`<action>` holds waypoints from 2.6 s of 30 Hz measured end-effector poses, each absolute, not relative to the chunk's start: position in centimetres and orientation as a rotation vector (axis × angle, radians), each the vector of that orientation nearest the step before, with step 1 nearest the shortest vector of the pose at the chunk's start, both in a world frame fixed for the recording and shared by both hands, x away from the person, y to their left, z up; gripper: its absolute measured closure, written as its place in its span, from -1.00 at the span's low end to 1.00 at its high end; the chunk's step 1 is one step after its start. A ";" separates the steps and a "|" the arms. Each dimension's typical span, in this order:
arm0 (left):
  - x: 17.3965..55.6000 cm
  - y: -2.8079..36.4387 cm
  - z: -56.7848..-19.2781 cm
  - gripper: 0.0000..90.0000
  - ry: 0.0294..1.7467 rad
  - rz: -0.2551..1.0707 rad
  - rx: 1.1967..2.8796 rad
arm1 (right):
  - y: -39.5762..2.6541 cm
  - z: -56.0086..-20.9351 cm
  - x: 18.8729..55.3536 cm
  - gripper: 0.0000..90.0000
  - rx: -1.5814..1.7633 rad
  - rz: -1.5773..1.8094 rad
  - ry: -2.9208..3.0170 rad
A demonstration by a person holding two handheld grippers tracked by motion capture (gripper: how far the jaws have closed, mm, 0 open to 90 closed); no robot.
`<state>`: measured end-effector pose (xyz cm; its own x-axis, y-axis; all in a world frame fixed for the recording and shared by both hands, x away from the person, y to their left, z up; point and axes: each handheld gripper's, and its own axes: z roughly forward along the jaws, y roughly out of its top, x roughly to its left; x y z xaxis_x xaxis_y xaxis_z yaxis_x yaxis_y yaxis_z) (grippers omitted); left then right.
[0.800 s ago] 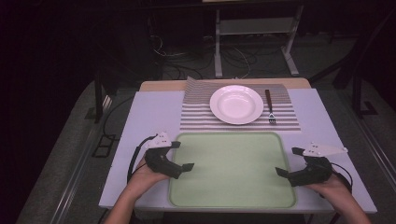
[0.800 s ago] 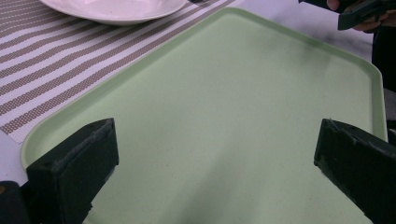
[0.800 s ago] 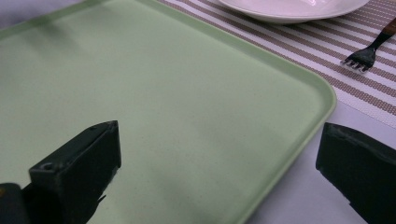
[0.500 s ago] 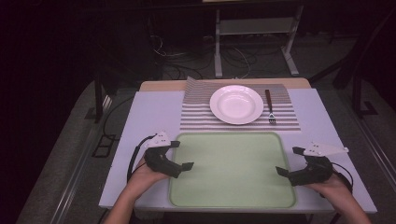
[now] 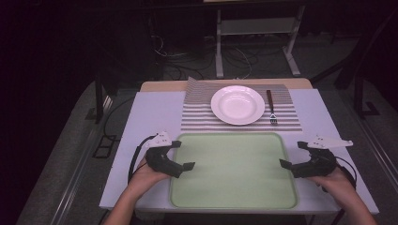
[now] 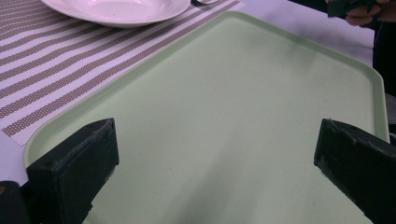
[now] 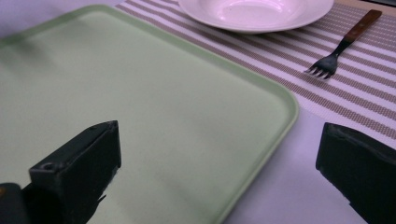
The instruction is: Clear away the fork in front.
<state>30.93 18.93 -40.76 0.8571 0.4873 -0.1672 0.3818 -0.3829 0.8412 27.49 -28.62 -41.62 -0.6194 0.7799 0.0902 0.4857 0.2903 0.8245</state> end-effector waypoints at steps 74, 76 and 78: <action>30.8 19.3 -40.6 -1.00 0.648 0.186 2.008 | -28.4 -41.1 38.5 -0.75 1.367 1.134 2.191; 30.8 19.4 -40.6 -1.00 0.649 0.186 2.005 | -28.3 -41.0 38.7 -0.74 1.372 1.131 2.190; 30.9 19.4 -40.6 -1.00 0.652 0.187 2.001 | -28.3 -40.7 39.2 -0.72 1.382 1.126 2.187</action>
